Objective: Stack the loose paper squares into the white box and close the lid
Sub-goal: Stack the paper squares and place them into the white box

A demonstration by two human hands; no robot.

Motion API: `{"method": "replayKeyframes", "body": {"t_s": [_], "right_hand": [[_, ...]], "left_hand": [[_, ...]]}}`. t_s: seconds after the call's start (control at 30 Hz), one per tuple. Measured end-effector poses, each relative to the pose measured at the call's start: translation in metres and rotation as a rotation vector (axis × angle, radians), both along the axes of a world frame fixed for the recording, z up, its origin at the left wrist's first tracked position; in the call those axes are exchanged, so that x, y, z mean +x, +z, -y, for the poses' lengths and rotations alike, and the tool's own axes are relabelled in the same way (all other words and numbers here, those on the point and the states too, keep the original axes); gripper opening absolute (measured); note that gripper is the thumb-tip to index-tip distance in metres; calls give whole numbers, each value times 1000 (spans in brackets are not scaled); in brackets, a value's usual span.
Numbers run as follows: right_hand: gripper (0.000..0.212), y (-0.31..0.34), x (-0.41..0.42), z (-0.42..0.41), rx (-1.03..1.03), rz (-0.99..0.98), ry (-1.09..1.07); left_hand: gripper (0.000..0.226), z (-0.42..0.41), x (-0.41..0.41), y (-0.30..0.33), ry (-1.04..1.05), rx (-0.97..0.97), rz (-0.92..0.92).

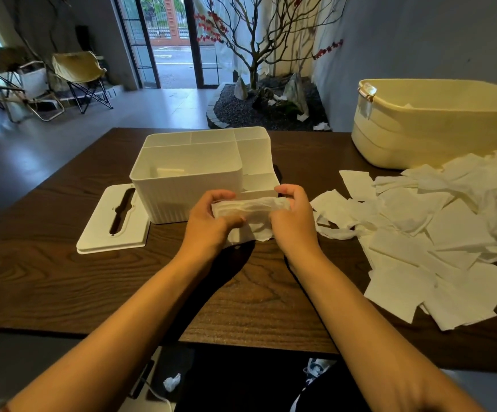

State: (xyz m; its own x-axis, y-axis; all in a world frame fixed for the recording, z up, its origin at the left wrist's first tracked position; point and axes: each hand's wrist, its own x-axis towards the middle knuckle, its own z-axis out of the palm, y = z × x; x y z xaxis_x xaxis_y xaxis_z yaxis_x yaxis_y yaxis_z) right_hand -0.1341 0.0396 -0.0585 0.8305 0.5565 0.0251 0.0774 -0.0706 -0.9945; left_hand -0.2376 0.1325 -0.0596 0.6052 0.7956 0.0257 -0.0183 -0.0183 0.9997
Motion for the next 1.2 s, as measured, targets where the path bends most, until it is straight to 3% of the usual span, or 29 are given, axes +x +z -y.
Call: {"method": "replayKeyframes", "body": {"t_s": [0.1, 0.2, 0.33, 0.53, 0.63, 0.73, 0.87, 1.0, 1.2], "right_hand": [[52, 3, -5, -4, 62, -30, -30], [52, 1, -7, 0, 41, -19, 18], [36, 5, -6, 6, 70, -18, 181], [21, 2, -10, -1, 95, 95, -73], [7, 0, -4, 2, 50, 102, -149], [12, 1, -6, 6, 93, 113, -142], [35, 0, -17, 0, 28, 313, -17], [11, -2, -11, 0, -53, 370, -78], [11, -3, 10, 15, -63, 345, -24]], "left_hand": [[39, 15, 3, 6, 7, 42, 39], [38, 27, 1, 4, -43, -113, 84], [34, 29, -5, 10, -117, -93, 95], [29, 33, -5, 10, -157, -244, 103], [22, 31, -5, 12, -136, -213, 107], [24, 29, -7, 12, -153, -235, 121], [30, 31, -7, 11, -170, -31, 99], [29, 26, -7, 7, -187, 4, 50], [14, 17, -7, -3, -162, 112, 32]]}}
